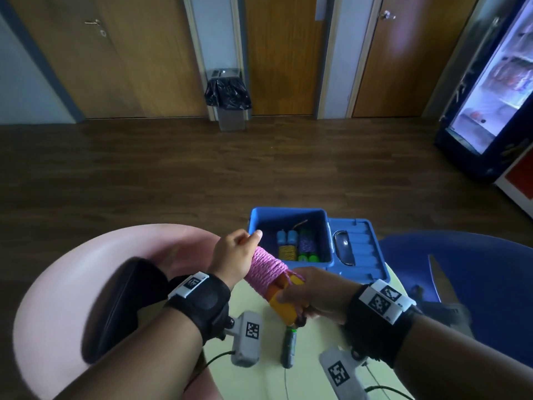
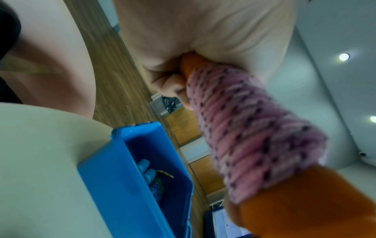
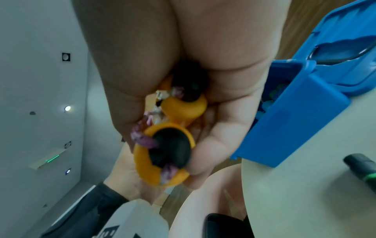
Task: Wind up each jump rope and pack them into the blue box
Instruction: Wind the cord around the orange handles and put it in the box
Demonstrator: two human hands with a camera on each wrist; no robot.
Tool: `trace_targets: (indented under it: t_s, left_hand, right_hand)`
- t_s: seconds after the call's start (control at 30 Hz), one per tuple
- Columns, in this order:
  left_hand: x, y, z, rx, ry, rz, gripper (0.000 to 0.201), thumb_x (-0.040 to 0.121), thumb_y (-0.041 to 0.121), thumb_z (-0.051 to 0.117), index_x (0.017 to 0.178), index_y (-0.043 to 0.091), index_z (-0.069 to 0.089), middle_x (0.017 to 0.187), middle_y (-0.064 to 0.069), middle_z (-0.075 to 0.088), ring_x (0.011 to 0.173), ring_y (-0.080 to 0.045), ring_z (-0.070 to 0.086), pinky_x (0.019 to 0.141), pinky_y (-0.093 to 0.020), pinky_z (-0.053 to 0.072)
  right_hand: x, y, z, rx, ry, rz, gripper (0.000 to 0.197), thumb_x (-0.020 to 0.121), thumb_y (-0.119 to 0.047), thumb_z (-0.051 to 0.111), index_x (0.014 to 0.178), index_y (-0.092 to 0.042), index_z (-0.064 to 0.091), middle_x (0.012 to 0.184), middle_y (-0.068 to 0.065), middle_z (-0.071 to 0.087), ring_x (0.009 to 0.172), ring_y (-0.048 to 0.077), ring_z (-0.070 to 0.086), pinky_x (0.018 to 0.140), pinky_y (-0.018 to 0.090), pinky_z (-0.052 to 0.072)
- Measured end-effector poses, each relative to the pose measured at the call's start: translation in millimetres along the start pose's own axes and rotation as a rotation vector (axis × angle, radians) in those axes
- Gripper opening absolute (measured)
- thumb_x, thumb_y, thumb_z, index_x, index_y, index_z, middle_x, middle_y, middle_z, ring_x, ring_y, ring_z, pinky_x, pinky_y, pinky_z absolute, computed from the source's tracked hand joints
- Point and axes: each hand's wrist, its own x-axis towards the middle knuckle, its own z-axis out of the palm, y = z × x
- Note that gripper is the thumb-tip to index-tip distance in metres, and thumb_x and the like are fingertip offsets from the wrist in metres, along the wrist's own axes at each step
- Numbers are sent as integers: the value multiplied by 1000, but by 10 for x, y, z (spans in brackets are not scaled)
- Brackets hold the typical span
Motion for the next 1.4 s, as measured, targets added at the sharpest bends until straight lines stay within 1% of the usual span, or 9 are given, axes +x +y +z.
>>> trace_targets:
  t_s: [0.17, 0.37, 0.5, 0.83, 0.93, 1.07, 1.2, 1.27, 1.4]
  left_hand:
    - [319, -158, -157, 9, -17, 4, 43, 96, 36, 59, 64, 8, 54, 60, -4, 56, 64, -23, 52, 62, -35, 37]
    - [555, -168, -156, 19, -58, 23, 41, 95, 33, 59, 68, 3, 55, 62, -8, 55, 60, -20, 48, 56, -29, 37]
    - [595, -212, -90, 15, -75, 3, 37, 95, 31, 58, 68, 6, 55, 60, -4, 54, 58, -16, 48, 57, -28, 38]
    - [640, -244, 53, -33, -102, -85, 40, 89, 36, 58, 62, 7, 51, 58, -4, 50, 60, -22, 45, 57, -33, 35]
    - [667, -289, 58, -69, -62, -99, 45, 79, 50, 47, 65, 9, 58, 67, -7, 62, 72, -29, 57, 70, -40, 45]
    - [701, -416, 158, -128, -35, -177, 46, 96, 45, 47, 96, 4, 68, 98, -20, 69, 95, -38, 64, 90, -52, 51]
    - [516, -542, 303, -301, -225, -282, 32, 98, 41, 52, 88, 13, 64, 85, -9, 68, 77, -27, 65, 77, -43, 55]
    - [431, -634, 344, -211, -320, -247, 39, 92, 50, 52, 83, 13, 63, 71, -4, 66, 65, -20, 61, 65, -36, 49]
    - [425, -944, 344, 117, -266, -44, 32, 77, 57, 53, 80, 26, 61, 79, 6, 66, 75, -5, 61, 75, -30, 46]
  right_hand:
    - [278, -195, 215, -208, 176, -33, 26, 81, -25, 78, 103, -14, 69, 97, 11, 75, 80, 24, 73, 76, 37, 62]
    - [392, -272, 363, -287, 359, -37, 26, 78, -28, 78, 97, -14, 67, 90, 6, 72, 64, 9, 63, 57, 20, 56]
    - [434, -236, 402, -308, 403, -28, 27, 77, -30, 76, 99, -17, 66, 91, 5, 72, 69, 13, 66, 63, 28, 59]
    - [526, -148, 261, -318, 379, -5, 41, 78, -33, 74, 114, -22, 58, 97, 2, 67, 73, 14, 67, 58, 25, 59]
    - [558, -78, 149, -197, 391, -27, 41, 81, -28, 75, 115, -25, 54, 102, 2, 64, 79, 15, 66, 61, 26, 59]
    - [613, 48, -66, 131, 484, -119, 27, 86, -21, 76, 107, -24, 59, 106, 7, 67, 91, 21, 68, 77, 33, 61]
    - [698, -1, -478, 395, 598, -188, 18, 89, -13, 71, 103, -10, 62, 101, 15, 70, 79, 16, 70, 67, 26, 59]
    - [787, -43, -694, 370, 603, -165, 23, 87, -16, 73, 107, -11, 63, 103, 15, 70, 89, 24, 72, 78, 36, 62]
    - [1114, -7, -1014, 441, 681, -100, 39, 86, -18, 76, 119, -18, 55, 108, 14, 63, 91, 28, 71, 71, 38, 62]
